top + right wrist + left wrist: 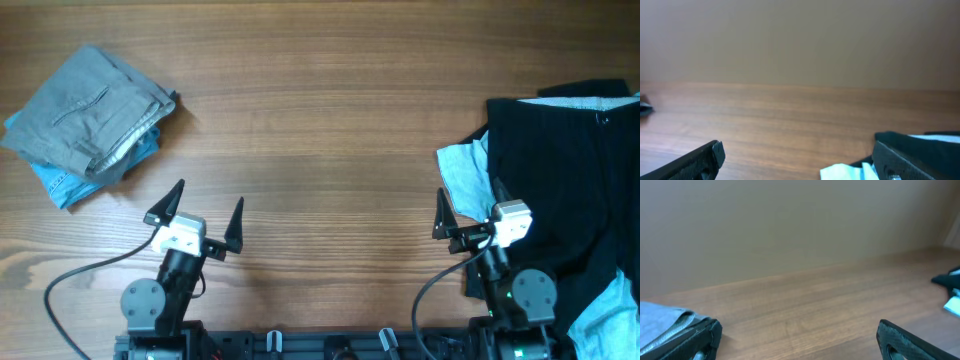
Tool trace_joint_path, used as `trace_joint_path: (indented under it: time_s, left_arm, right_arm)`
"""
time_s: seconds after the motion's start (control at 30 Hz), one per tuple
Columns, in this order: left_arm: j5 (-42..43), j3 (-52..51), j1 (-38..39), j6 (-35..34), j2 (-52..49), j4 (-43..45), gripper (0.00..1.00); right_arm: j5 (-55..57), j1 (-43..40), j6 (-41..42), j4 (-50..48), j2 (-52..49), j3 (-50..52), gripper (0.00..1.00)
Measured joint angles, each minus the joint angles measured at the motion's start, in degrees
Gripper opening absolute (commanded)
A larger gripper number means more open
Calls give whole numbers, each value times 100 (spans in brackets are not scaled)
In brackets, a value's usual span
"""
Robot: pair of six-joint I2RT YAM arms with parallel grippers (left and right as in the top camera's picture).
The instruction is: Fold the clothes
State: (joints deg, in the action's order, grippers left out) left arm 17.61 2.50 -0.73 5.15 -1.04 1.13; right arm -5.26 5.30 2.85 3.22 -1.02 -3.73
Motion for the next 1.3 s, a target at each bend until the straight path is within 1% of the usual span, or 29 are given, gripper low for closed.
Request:
trace_joint_path:
  time_s: [0.07,0.13,0.17,0.23,0.3,0.33,0.4,0.43,0.47,0.5,0.57,0.6,0.67,0.73,0.8,0.87,0.93,0.97,1.03,1.13,1.17,1.2,1.23,1.3]
  left_arm:
    - [-111,332,0,-212,-153,-245,100]
    - [-214,968,0,-343,-654,-789,100]
    - [-249,1298,0,-396,-1012,-949,100]
    - [-310,2258,0,-511,-2037,-1550,100]
    - [-328,3136,0,-592,-2992,-2037,100]
    - [-319,3727,0,-616,-3565,-2476,100]
    - [-267,4618,0,-658,-4468,-3117,100]
    - [-221,5117,0,-673,-4931,-3552,100]
    - [-162,5508,0,-684,-5331,-3748,100]
    - [-22,6096,-2,-699,-5884,-4210,100]
    - [267,6704,0,-704,-6485,-4601,100]
    - [387,6881,0,-704,-6690,-4697,100]
    - [592,7130,0,-706,-7038,-4780,100]
    - [660,7149,0,-704,-7167,-4927,100]
    - [743,7149,0,-704,-7195,-5040,100]
    - [879,7149,0,-706,-7193,-5101,100]
    - [979,7149,0,-708,-7193,-5149,100]
    - [1001,7152,0,-708,-7193,-5152,100]
    - [1034,7149,0,-708,-7193,-5158,100]
    - [1069,7149,0,-708,-7193,-5174,100]
    - [1082,7152,0,-708,-7193,-5174,100]
    - [1084,7152,0,-708,-7193,-5174,100]
    - [1084,7149,0,-708,-7193,-5174,100]
    - [1084,7152,0,-708,-7193,-5171,100]
  right_arm:
    - [-46,0,219,442,-166,-463,100]
    - [-94,0,398,990,-581,-1084,100]
    - [-122,0,492,1353,-949,-1488,100]
    - [-155,2,588,1858,-1637,-2085,100]
    - [-186,0,608,2579,-2732,-2927,100]
    - [-203,0,592,2879,-3222,-3300,100]
    - [-223,0,498,3864,-4406,-4378,100]
    - [-245,0,472,4223,-4944,-4896,100]
    - [-302,0,455,4531,-5471,-5405,100]
    - [-442,0,437,4942,-6046,-6004,100]
    - [-903,0,433,5427,-6961,-6948,100]
    - [-1139,0,393,5617,-7267,-7246,100]
    - [-1464,0,334,5694,-7864,-7753,100]
    - [-1449,-107,516,5278,-8249,-7919,99]
    - [-1005,-374,920,4828,-8531,-7941,91]
    - [-470,-802,1309,4426,-8920,-7982,86]
    - [-138,-1255,1532,4317,-9451,-8002,68]
    - [-59,-1394,1587,4345,-9676,-8004,63]
    - [63,-1565,1685,4470,-10098,-8013,60]
    - [79,-1687,1473,4489,-10863,-8011,57]
    - [57,-1687,1357,4419,-11046,-8011,54]
    - [37,-1687,1137,4273,-11363,-8011,54]
    - [52,-1687,1086,4251,-11473,-8011,54]
    - [184,-1687,1049,4164,-11669,-8013,41]
